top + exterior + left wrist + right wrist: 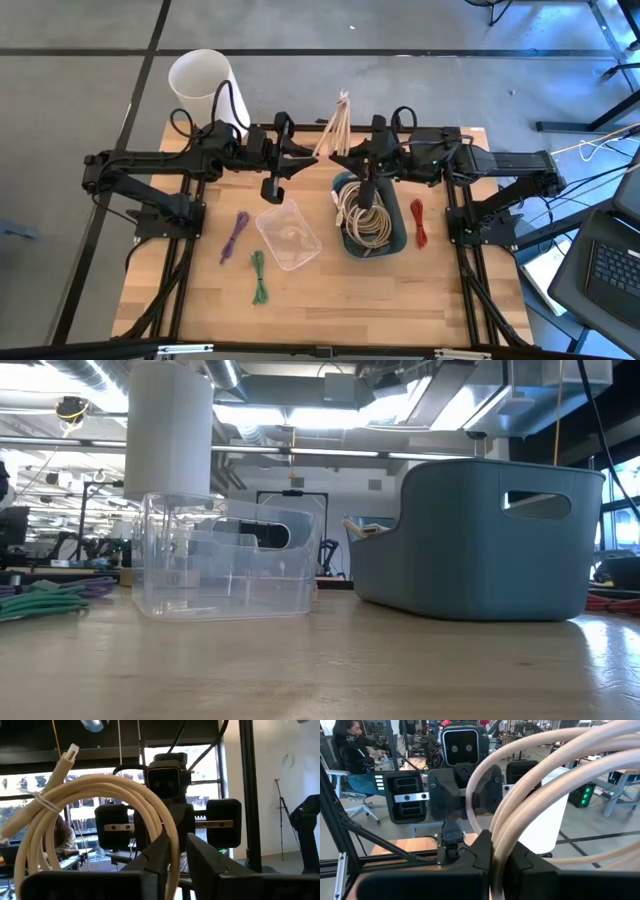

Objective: Pick & Place USB Port
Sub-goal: Put the light brown HDMI cable into the blue bin, then adjust the bins on the table

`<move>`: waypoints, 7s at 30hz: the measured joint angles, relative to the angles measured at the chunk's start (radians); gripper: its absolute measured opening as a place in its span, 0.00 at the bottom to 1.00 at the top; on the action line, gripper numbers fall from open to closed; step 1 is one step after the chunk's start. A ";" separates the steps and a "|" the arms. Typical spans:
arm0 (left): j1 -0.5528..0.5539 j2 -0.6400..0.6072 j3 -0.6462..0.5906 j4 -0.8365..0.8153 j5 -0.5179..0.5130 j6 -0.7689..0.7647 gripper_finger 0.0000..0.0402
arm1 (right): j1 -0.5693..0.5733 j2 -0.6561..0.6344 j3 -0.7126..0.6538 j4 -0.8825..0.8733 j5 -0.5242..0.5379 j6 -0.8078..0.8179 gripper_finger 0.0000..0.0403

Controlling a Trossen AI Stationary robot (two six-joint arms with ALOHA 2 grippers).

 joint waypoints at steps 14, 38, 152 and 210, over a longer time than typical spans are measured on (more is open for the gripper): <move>-0.004 -0.018 0.000 -0.007 -0.095 0.014 0.54 | 0.030 -0.123 0.000 -0.177 0.234 0.016 0.04; -0.002 -0.035 0.000 -0.019 -0.163 0.098 0.51 | 0.222 -0.118 0.001 -0.758 0.205 0.646 0.04; -0.019 -0.034 0.000 -0.073 -0.160 0.071 0.49 | -0.091 0.109 -0.493 -0.581 -0.273 0.563 0.67; -0.429 -0.060 -0.474 -1.084 -0.146 -1.153 0.00 | -0.489 -0.482 -0.808 -0.776 0.042 0.353 0.00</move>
